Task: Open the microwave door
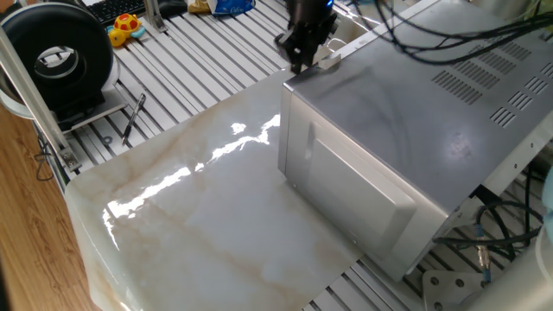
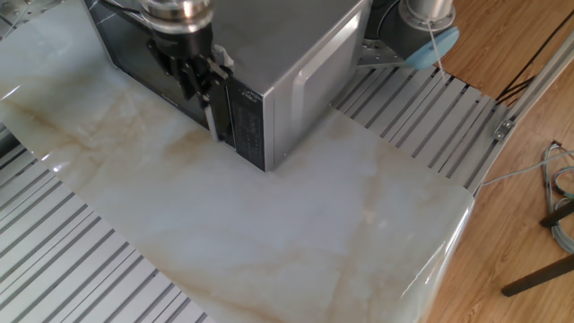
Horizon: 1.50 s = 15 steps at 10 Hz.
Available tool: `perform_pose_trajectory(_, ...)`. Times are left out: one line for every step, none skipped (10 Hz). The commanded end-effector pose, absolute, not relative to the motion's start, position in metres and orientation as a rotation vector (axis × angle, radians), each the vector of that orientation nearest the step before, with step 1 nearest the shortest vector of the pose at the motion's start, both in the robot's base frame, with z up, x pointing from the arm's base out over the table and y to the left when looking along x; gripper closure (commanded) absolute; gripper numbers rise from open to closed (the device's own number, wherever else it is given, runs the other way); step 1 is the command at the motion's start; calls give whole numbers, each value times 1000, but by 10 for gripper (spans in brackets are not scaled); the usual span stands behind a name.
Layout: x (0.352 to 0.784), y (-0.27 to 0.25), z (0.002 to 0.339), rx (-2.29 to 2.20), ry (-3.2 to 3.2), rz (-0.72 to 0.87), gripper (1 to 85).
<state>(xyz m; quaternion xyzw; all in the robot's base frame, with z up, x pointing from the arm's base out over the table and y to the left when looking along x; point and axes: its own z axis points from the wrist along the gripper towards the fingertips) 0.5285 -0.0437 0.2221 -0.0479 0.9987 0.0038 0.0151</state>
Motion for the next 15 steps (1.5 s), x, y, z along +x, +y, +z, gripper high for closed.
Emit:
perform_pose_trajectory(534,-53,227,-136,3088,29,523)
perform_pose_trajectory(535,-56,227,-132,3086,12,523)
perform_pose_trajectory(534,-52,227,-117,3090,39,523)
perform_pose_trajectory(532,-49,227,-103,3096,52,523)
perform_pose_trajectory(531,-45,229,-96,3104,55,523)
perform_pose_trajectory(533,-45,229,-101,3101,49,523)
perform_pose_trajectory(535,-38,226,-83,3094,61,523)
perform_pose_trajectory(538,-33,220,-74,3086,56,523)
perform_pose_trajectory(542,-24,213,-62,3073,51,523)
perform_pose_trajectory(544,-29,210,-73,3069,4,523)
perform_pose_trajectory(543,-31,210,-73,3074,6,523)
perform_pose_trajectory(541,-39,215,-81,3080,-20,523)
perform_pose_trajectory(539,-45,220,-83,3088,-22,523)
perform_pose_trajectory(537,-44,220,-69,3096,-14,523)
perform_pose_trajectory(536,-39,220,-56,3100,12,523)
